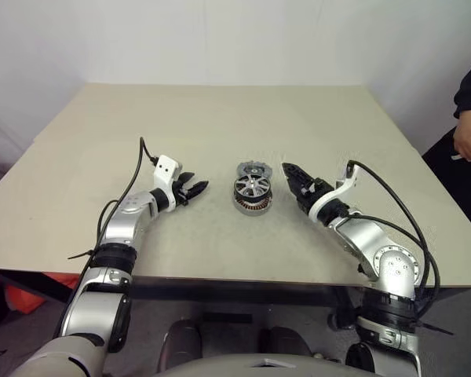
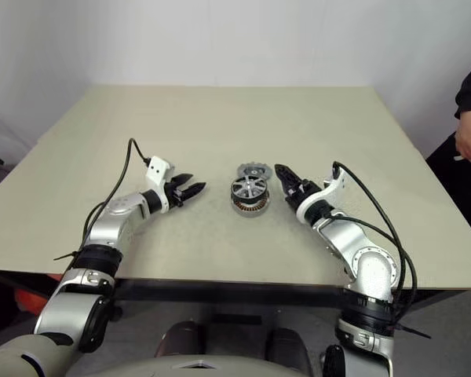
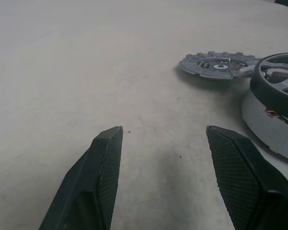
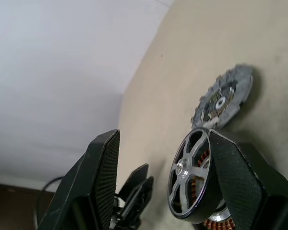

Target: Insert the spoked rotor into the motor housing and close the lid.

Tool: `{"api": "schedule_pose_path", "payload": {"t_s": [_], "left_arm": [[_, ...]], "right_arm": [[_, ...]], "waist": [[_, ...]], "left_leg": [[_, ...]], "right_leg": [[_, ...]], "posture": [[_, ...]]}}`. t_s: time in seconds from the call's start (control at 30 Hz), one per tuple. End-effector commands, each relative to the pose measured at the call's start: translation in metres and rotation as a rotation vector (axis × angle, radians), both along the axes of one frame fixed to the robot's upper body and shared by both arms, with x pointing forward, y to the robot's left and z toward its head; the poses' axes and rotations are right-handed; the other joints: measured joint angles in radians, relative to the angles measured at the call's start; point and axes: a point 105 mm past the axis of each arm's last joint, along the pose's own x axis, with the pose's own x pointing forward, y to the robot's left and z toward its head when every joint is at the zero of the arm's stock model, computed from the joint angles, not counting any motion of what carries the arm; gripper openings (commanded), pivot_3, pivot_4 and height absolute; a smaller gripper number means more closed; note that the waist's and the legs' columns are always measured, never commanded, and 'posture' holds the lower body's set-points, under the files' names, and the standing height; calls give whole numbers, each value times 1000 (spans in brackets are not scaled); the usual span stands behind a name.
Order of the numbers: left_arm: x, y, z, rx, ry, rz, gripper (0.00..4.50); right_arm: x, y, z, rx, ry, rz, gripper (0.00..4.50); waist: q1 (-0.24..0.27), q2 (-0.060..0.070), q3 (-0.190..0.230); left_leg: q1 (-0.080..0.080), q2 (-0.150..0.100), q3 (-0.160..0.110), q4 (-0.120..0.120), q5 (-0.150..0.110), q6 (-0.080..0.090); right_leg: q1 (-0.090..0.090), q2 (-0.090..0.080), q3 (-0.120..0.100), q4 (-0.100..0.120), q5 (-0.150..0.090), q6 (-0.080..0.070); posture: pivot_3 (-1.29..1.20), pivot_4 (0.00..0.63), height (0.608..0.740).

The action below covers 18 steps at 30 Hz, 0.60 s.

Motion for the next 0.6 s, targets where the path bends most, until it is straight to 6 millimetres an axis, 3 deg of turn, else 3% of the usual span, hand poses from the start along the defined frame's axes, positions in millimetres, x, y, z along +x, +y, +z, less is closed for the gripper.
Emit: {"api": "schedule_pose_path", "payload": {"t_s": [0.03,0.27,0.6], "left_arm": [[6,-4,16,-3,-55,-18,2938],[6,-5,15,-3,-55,-20,2938],[1,4,11,-1,-50,6,2938]], "right_arm": [[0,15,22,-211,-172,82,3008],[30,25,-1,-987,-383,158,3008],[34,43,-4,-1089,-502,236,3008]], "waist": [[0,0,0],[1,0,0],[0,0,0]], "left_leg": [[0,0,0,0,0,0],[0,0,0,1,1,-1],[-1,0,-1,2,-2,4]], "right_leg": [[0,0,0,0,0,0],[2,0,0,0,0,0],[1,0,0,0,3,-6]], "posture": [[0,0,740],[0,0,740],[0,0,740]]}}
